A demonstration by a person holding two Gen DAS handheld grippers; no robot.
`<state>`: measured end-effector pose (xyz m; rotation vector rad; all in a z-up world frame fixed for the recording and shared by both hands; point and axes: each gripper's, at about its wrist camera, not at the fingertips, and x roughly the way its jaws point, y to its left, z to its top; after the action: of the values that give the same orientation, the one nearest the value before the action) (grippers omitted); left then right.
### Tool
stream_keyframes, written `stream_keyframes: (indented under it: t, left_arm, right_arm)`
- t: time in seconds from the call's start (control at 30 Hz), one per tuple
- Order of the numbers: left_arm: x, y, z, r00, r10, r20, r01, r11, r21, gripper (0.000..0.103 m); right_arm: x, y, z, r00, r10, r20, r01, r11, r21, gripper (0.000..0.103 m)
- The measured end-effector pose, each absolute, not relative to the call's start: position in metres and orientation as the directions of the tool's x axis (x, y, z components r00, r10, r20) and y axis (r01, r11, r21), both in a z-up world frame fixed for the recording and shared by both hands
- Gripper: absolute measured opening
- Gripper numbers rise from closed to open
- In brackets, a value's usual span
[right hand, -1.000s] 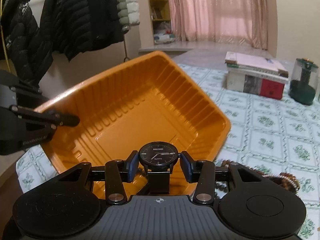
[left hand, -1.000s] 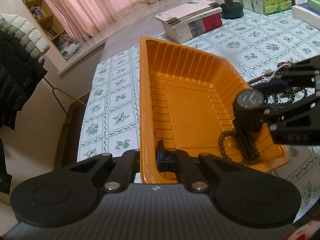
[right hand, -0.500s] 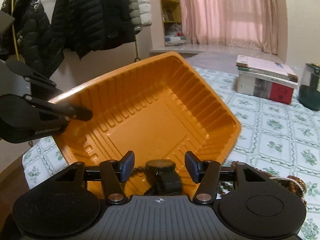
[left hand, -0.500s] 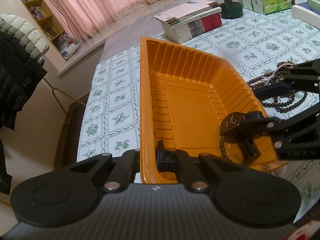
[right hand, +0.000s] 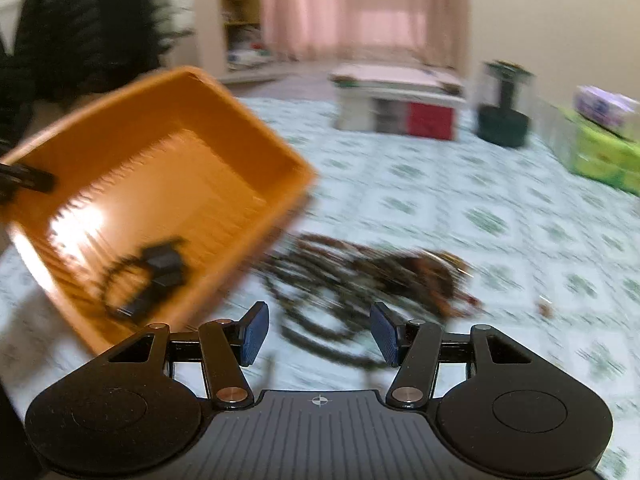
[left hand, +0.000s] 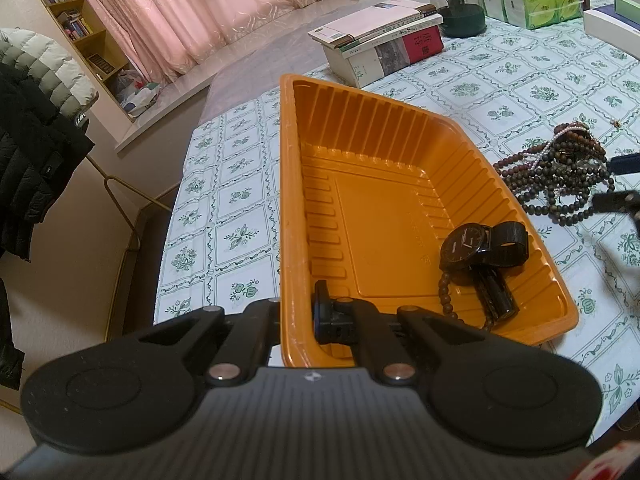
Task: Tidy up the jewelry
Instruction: 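Grasp a small gold trinket from the tablecloth with the right gripper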
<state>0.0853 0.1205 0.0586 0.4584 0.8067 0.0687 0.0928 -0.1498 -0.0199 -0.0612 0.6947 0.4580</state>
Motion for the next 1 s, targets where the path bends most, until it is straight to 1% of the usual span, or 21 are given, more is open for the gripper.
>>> stream_keyframes:
  t: [0.17, 0.4, 0.6, 0.8, 0.9, 0.97, 1.0]
  left_arm:
    - [0.086, 0.12, 0.059, 0.696, 0.231, -0.68, 0.115, 0.899, 0.423, 0.003]
    - [0.085, 0.12, 0.059, 0.693, 0.234, -0.682, 0.114, 0.899, 0.423, 0.003]
    - [0.084, 0.117, 0.06, 0.691, 0.24, -0.681, 0.111, 0.897, 0.429, 0.003]
    - [0.083, 0.119, 0.059, 0.687, 0.241, -0.686, 0.107, 0.9, 0.423, 0.003]
    - [0.084, 0.119, 0.058, 0.684, 0.241, -0.688, 0.107, 0.901, 0.421, 0.003]
    - [0.083, 0.118, 0.059, 0.684, 0.24, -0.689, 0.108, 0.9, 0.422, 0.003]
    - [0.083, 0.118, 0.058, 0.684, 0.241, -0.689, 0.108, 0.9, 0.422, 0.003]
  right_arm:
    - [0.097, -0.191, -0.029, 0.709, 0.279, -0.648, -0.309, 0.948, 0.07, 0.056]
    - [0.12, -0.241, -0.027, 0.76, 0.169, -0.628, -0.182, 0.982, 0.044, 0.056]
    - [0.14, -0.265, -0.033, 0.76, 0.123, -0.638, -0.145, 0.989, 0.018, 0.056]
    - [0.121, -0.268, -0.043, 0.76, 0.144, -0.634, -0.181, 0.983, 0.006, 0.056]
    - [0.113, -0.267, -0.052, 0.753, 0.148, -0.641, -0.182, 0.983, 0.012, 0.05]
    - [0.109, -0.268, -0.053, 0.766, 0.146, -0.627, -0.177, 0.984, 0.013, 0.039]
    - [0.109, -0.267, -0.053, 0.768, 0.15, -0.623, -0.179, 0.984, 0.016, 0.035]
